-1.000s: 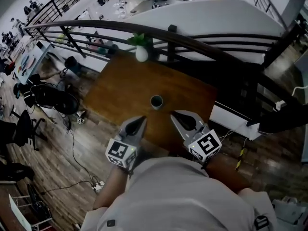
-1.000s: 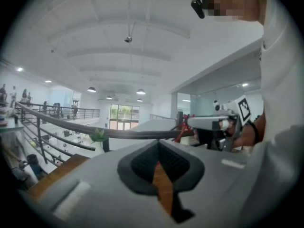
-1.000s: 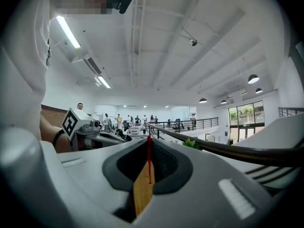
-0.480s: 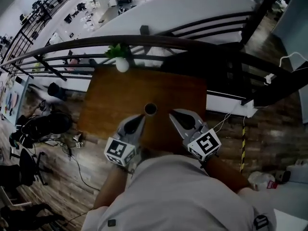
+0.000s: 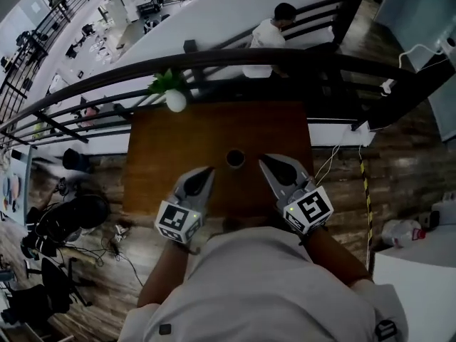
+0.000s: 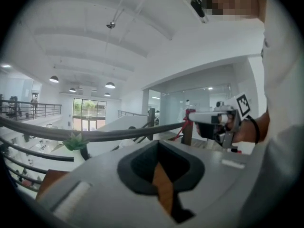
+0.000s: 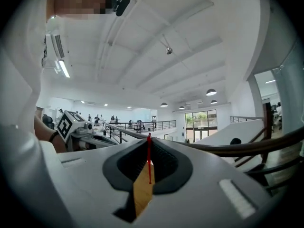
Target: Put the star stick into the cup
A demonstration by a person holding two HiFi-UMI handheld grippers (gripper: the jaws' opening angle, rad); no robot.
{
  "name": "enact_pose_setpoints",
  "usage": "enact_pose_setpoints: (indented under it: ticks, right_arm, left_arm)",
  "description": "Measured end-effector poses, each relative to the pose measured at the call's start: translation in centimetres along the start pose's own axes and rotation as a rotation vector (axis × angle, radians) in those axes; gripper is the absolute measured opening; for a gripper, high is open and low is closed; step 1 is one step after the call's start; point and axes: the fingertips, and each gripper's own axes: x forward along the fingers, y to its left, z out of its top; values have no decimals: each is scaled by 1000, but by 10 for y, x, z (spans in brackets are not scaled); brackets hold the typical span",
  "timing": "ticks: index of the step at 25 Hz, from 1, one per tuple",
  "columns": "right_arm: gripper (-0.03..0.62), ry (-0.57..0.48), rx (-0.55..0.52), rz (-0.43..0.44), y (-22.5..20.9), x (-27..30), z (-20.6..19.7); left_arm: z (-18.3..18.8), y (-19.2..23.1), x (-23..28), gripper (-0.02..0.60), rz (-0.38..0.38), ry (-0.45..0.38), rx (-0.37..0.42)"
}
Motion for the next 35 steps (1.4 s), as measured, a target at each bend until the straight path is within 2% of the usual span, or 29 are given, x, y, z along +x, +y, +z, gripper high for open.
enact_pose_setpoints:
  ticks: [4, 9, 14, 19, 24, 27, 35]
  right_arm:
    - [23, 12, 24, -76, 9, 6, -13]
    - [23, 45, 56, -101, 8, 18, -31]
    - [23, 87, 59, -99, 0, 41, -52]
    - [23, 131, 94, -89, -22, 55, -82]
    - [23, 190, 109, -68, -43, 73, -117]
    - [23, 229, 115, -41, -55, 83, -145]
    - [23, 312, 179, 10, -90, 90, -205]
  left_arm:
    - [-15, 13, -13, 3, -46, 22, 3]
    - [-25, 29, -15, 3, -64, 24, -18]
    - [-42, 51, -10, 3, -59, 51, -26]
    - [-54, 57, 10, 3, -81, 70, -12]
    - [-75, 64, 34, 3, -94, 103, -46]
    - [-100, 68, 53, 3, -106, 143, -63]
    - [-147, 57, 103, 3, -96, 216, -120]
